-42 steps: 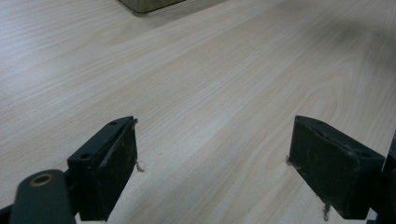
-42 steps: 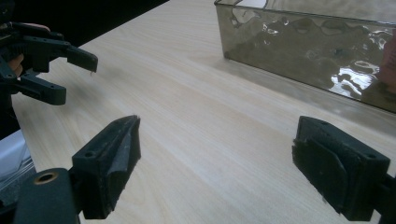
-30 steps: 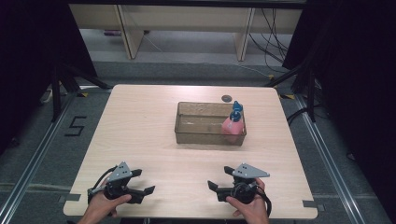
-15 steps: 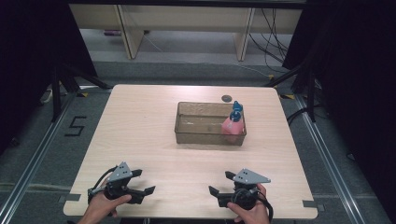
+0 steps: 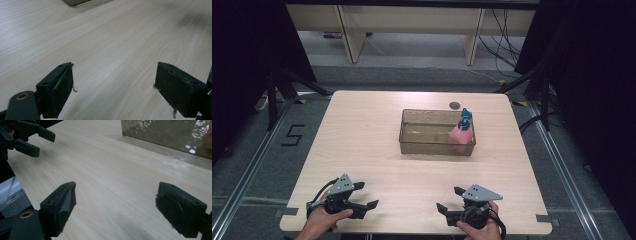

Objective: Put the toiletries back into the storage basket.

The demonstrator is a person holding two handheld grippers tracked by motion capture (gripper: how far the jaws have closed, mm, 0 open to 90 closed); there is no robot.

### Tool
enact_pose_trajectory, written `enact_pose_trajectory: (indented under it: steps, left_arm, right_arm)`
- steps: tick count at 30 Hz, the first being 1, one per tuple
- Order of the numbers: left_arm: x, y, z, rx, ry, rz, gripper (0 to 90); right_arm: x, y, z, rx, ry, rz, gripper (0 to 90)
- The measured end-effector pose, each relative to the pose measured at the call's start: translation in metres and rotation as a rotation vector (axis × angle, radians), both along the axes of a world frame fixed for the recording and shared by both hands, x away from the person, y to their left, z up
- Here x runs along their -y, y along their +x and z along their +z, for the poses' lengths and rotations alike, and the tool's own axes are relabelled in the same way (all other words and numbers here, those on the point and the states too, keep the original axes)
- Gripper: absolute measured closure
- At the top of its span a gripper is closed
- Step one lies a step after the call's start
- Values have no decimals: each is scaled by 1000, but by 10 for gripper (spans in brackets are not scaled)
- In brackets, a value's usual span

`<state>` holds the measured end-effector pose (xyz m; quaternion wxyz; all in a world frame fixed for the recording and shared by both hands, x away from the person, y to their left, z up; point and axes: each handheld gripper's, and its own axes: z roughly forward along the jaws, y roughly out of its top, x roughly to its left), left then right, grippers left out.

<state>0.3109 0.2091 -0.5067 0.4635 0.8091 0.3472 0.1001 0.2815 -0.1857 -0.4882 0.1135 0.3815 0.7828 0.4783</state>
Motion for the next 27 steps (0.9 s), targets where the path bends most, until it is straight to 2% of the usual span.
enact_pose_trajectory:
  steps: [1, 6, 8, 9, 11, 12, 16, 22, 23, 27]
  left_arm:
    - [0, 0, -1, 8, -10, -1, 147]
    - [0, 0, 1, -1, 11, 1, 147]
    - [0, 0, 1, -1, 11, 1, 147]
    - [0, 0, 1, 0, 11, 2, 147]
    - [0, 0, 1, 0, 6, -1, 147]
    - [0, 0, 1, 4, 5, 1, 147]
    - [0, 0, 1, 2, -3, 0, 148]
    - [0, -1, 1, -2, -6, 7, 147]
    - [0, -1, 1, -2, -5, 5, 147]
    - [0, 0, 1, 2, -1, -1, 147]
  right_arm:
    - [1, 0, 0, 19, -10, 4, 170]
    - [0, -2, -2, 24, -9, 2, 169]
    - [0, -4, -1, -4, 7, 6, 168]
    - [0, -3, -2, 21, -5, 10, 167]
    - [1, -5, -1, 16, -10, 7, 165]
    - [0, -6, -1, -1, 3, 7, 165]
    - [1, -7, -1, 25, -24, 9, 165]
    - [1, -7, -2, 12, -17, 7, 162]
    - [2, -7, -2, 19, -29, 3, 162]
    - [1, -6, -2, 20, -21, 6, 162]
